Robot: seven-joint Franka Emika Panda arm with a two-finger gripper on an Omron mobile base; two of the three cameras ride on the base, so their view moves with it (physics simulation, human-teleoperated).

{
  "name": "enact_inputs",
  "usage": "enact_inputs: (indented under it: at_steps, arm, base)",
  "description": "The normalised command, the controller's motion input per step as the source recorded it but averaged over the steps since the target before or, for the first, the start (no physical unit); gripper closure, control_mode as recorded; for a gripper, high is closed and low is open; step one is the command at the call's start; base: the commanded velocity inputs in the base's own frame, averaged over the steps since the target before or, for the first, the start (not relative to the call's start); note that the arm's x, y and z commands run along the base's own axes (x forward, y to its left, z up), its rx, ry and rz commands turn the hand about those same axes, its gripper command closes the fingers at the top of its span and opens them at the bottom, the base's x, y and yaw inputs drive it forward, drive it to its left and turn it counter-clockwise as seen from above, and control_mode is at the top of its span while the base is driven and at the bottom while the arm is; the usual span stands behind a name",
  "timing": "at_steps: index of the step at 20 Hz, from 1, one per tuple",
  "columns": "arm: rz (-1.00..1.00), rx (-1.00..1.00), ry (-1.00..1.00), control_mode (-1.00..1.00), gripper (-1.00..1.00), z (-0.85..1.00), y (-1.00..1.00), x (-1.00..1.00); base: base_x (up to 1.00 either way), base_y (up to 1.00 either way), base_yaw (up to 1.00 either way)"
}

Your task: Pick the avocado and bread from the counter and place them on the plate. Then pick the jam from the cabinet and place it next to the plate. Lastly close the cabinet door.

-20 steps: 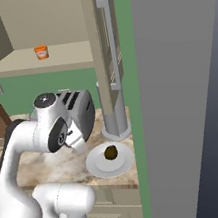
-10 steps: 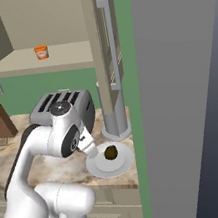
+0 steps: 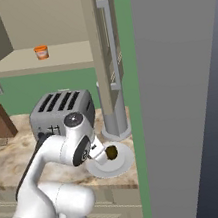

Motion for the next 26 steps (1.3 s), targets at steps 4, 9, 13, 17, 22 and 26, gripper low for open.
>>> enact_inputs:
  at_steps: [4, 9, 13, 17, 22, 26]
  arm:
    - [0.00, -0.02, 0.00, -1.00, 1.00, -0.35, -0.25, 0.22]
    - [0.00, -0.02, 0.00, -1.00, 1.00, -0.29, -0.13, 0.25]
    - [0.00, -0.05, 0.00, -1.00, 1.00, -0.40, 0.00, 0.16]
    - [-0.02, -0.07, 0.00, -1.00, 1.00, -0.47, 0.00, 0.07]
    - [-0.03, -0.08, 0.00, -1.00, 1.00, -0.46, 0.00, 0.00]
    - [0.00, -0.01, -0.02, -1.00, 1.00, -0.33, 0.04, -0.02]
  base:
    - [0.00, 0.00, 0.00]
    - [0.00, 0.00, 0.00]
    - [0.00, 0.00, 0.00]
    - [0.00, 0.00, 0.00]
    - [0.00, 0.00, 0.00]
    - [0.00, 0.00, 0.00]
